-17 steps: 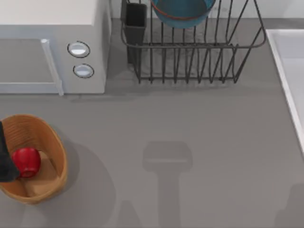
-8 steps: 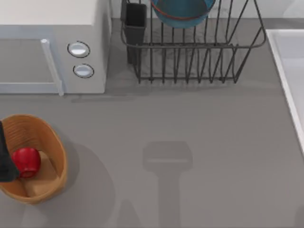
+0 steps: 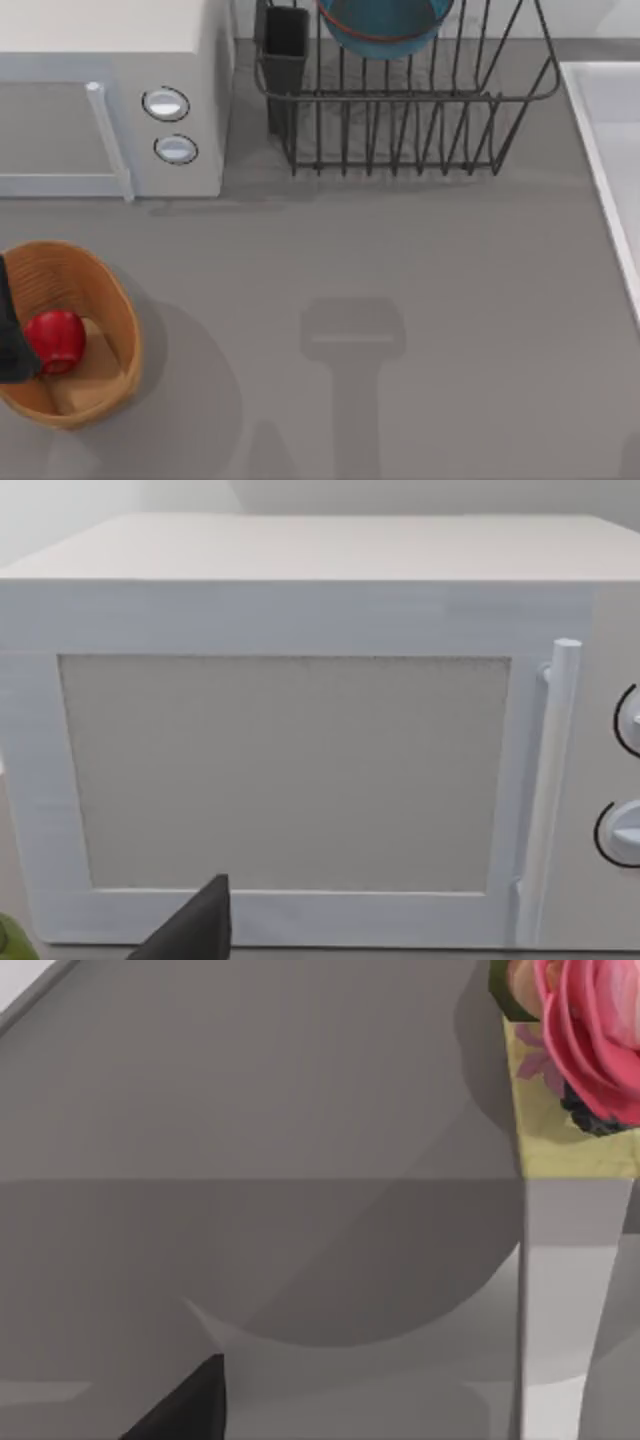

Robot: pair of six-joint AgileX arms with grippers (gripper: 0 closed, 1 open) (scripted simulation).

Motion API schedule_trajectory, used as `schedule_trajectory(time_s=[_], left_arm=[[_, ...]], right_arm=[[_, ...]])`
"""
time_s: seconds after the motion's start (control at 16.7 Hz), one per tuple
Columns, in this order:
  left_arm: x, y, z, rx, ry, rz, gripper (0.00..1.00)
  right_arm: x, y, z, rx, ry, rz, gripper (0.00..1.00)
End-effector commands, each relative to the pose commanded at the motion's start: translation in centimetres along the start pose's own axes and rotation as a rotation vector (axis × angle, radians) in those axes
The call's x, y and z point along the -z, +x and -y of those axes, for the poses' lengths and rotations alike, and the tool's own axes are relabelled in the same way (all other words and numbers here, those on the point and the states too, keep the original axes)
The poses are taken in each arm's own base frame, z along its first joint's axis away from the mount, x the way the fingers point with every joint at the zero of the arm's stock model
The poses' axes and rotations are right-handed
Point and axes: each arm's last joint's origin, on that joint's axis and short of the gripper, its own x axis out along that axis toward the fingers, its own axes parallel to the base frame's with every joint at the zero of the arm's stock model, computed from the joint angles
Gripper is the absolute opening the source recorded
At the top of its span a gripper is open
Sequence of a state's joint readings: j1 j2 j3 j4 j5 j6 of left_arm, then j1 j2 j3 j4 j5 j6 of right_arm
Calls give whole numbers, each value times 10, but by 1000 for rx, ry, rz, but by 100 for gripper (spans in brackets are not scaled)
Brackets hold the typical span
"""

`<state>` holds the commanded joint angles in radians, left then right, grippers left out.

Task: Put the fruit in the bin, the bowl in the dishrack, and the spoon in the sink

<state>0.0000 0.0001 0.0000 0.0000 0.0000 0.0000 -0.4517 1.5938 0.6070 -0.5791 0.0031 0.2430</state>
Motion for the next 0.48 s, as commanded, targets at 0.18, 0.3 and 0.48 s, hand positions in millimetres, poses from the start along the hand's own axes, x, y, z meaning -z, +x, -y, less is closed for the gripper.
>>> schedule_trajectory(time_s=[0.18,0.3,0.48], left_arm=[[0,0,0,0,0,0,100],[0,0,0,0,0,0,100],[0,0,0,0,0,0,100]], right_arm=[[0,0,0,0,0,0,32],[0,0,0,0,0,0,17],[0,0,0,0,0,0,0]])
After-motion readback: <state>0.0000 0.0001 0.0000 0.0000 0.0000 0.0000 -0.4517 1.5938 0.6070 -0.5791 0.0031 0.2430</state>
